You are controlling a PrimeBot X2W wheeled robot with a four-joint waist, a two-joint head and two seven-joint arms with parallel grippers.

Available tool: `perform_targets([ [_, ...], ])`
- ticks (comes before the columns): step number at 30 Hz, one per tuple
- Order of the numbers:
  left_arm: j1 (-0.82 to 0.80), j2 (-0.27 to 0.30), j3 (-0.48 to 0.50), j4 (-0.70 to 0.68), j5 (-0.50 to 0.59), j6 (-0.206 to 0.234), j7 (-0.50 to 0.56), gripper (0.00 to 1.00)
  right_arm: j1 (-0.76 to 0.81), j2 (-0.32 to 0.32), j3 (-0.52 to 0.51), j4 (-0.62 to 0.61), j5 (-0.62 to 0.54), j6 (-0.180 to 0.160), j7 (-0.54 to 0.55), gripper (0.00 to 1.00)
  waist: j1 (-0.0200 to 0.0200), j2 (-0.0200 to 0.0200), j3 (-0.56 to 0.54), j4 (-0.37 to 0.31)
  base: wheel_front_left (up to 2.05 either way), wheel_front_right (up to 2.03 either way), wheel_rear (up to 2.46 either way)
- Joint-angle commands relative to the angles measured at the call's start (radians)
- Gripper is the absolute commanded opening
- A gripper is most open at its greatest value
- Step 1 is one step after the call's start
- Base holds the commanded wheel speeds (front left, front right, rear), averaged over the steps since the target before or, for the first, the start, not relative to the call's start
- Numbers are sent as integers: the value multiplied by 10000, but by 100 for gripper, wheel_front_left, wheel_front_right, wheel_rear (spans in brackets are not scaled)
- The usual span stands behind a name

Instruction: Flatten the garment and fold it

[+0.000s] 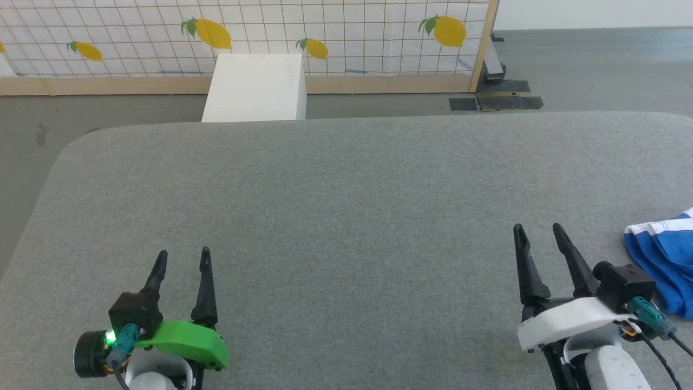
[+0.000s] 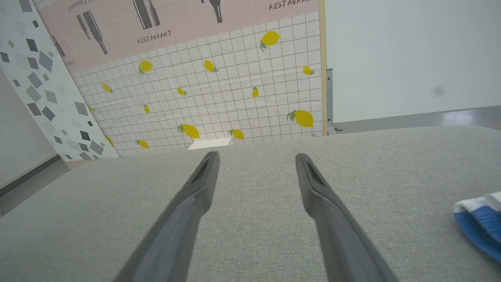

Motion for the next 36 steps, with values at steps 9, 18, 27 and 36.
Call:
perform_targets([
  [9,-3,-84,2,91,-32,-7,17,0,49,0,-35,-5,93,0,7,0,1,0,23,-50,0,0,0],
  [18,39,-97,-31,-57,38,35,174,0,119,0,-36,-180,-54,-1,164,0,1,0,6,-36,0,0,0],
  [27,88,-111,-68,-229,119,85,359,0,201,1,-39,-384,-226,-2,347,0,1,0,-14,-20,0,0,0],
  [36,138,-125,-106,-401,200,134,543,0,284,1,-41,-588,-397,-3,530,0,1,0,-33,-3,0,0,0],
])
